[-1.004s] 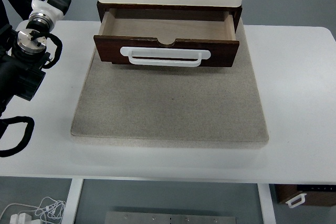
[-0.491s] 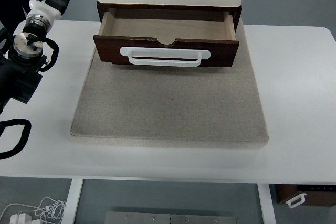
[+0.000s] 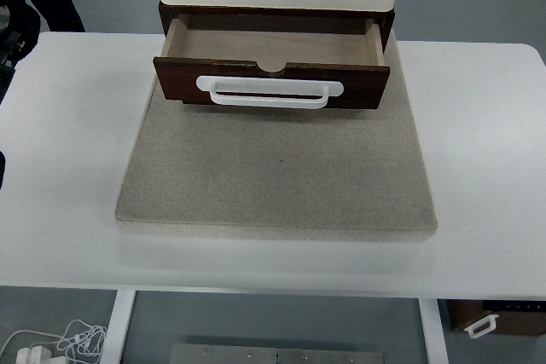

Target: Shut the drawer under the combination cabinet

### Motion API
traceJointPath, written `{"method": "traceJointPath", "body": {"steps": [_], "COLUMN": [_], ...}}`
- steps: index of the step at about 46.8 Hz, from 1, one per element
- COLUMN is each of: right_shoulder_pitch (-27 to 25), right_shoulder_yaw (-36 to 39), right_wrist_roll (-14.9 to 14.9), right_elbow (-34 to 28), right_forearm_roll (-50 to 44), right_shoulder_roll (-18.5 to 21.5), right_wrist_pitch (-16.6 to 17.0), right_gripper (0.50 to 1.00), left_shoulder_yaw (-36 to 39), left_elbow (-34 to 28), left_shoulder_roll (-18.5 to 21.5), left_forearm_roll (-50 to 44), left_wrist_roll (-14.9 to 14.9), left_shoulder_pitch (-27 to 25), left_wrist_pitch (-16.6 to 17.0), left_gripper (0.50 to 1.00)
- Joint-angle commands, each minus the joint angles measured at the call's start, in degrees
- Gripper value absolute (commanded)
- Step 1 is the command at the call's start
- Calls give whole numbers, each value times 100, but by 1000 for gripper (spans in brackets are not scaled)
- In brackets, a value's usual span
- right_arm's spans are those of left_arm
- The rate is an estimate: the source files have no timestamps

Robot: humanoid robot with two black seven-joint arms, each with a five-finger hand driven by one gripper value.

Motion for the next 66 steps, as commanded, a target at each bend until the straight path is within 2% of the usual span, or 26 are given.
{"method": "traceJointPath", "body": {"steps": [1, 12, 20, 34, 44, 60, 66], "right_shoulder_pitch": [1, 1, 1, 1, 1, 1, 1], "right_shoulder_yaw": [0, 0, 0, 0, 0, 0, 0], "right_wrist_roll": [0, 0, 0, 0, 0, 0, 0], "right_elbow": [-1, -1, -1, 7, 7, 7, -1], "right_forearm_roll": [8, -1, -1, 8, -1, 8, 8], "right_shoulder_roll": [0, 0, 0, 0, 0, 0, 0], "right_wrist_pitch": [-3, 6, -3, -3, -3, 6, -3], "right_gripper": [952, 952, 952, 952, 952, 952, 952], "left_shoulder_yaw": [31, 31, 49, 83, 690, 1665, 2105], "left_elbow": [-357, -999, -1737, -2643, -3627, -5279, -5781], "left_shoulder_roll": [296, 604, 850, 903, 929, 1017, 1017], "left_forearm_roll": [110, 1059, 1437, 2519, 2580, 2616, 2923], "left_wrist_roll": [-8, -8, -17, 89, 80, 80, 80], "left_shoulder_pitch": [-160, -521, -688, -1048, -1110, -1136, -1127], "left_wrist_pitch": [35, 140, 536, 545, 623, 1054, 1160], "left_gripper": [1000, 1000, 1000, 1000, 1000, 1000, 1000]}}
